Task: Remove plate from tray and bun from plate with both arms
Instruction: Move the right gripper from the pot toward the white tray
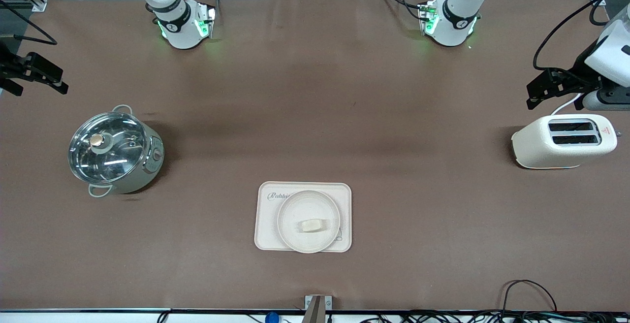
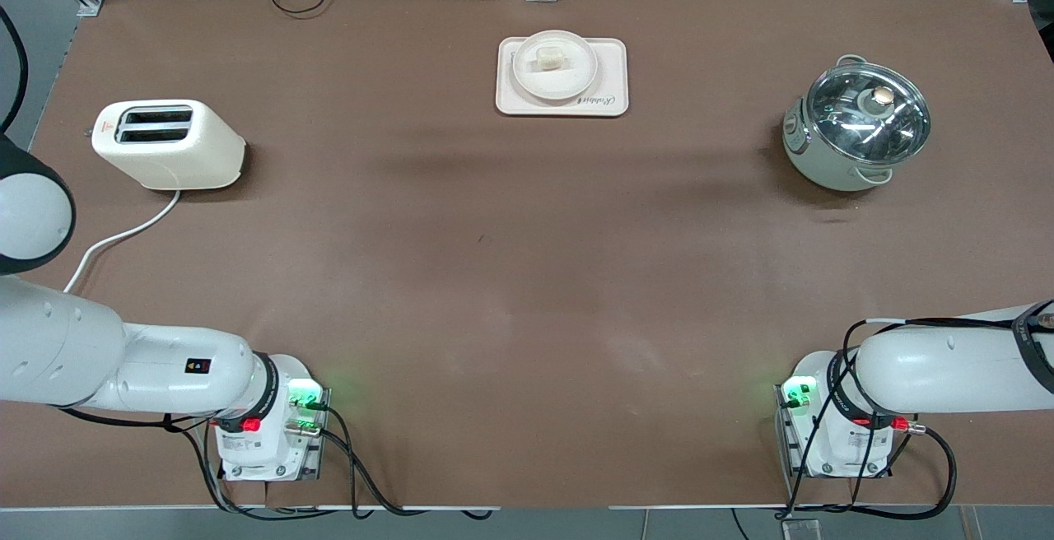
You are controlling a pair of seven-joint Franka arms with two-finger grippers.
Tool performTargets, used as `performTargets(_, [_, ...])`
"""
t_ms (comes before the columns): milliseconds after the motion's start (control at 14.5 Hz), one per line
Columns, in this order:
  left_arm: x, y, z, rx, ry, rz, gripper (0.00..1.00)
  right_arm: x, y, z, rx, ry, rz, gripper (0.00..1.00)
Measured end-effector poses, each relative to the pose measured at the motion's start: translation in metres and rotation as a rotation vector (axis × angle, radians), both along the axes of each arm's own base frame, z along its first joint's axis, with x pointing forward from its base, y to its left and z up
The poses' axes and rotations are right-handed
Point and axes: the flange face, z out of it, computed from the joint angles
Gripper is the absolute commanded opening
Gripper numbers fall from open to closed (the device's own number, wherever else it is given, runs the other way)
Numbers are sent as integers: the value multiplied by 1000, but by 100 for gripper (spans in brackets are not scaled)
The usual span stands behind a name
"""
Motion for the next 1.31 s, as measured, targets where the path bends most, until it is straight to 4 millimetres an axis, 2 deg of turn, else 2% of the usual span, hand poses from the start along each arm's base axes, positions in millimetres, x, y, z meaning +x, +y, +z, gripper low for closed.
performTargets(414, [0, -2, 0, 0, 0, -2, 100, 1, 2, 0, 1, -2, 3, 100])
performTargets(621, [0, -5, 0, 0, 0, -7, 100, 12, 19, -14, 45, 8, 25, 98])
performTargets(759, [0, -5, 0, 0, 2, -7, 100, 36, 36, -42, 93, 21, 36, 94])
performTargets(966, [0, -4, -1, 0, 3, -7, 100, 86, 59, -99, 146, 35, 38, 85])
performTargets(1103, [0, -4, -1, 0, 4, -8, 100, 116, 86, -138, 169, 20, 52, 82])
performTargets(1310, [1, -3, -1, 0, 4, -7, 100, 148, 133, -191, 187, -25, 62, 79])
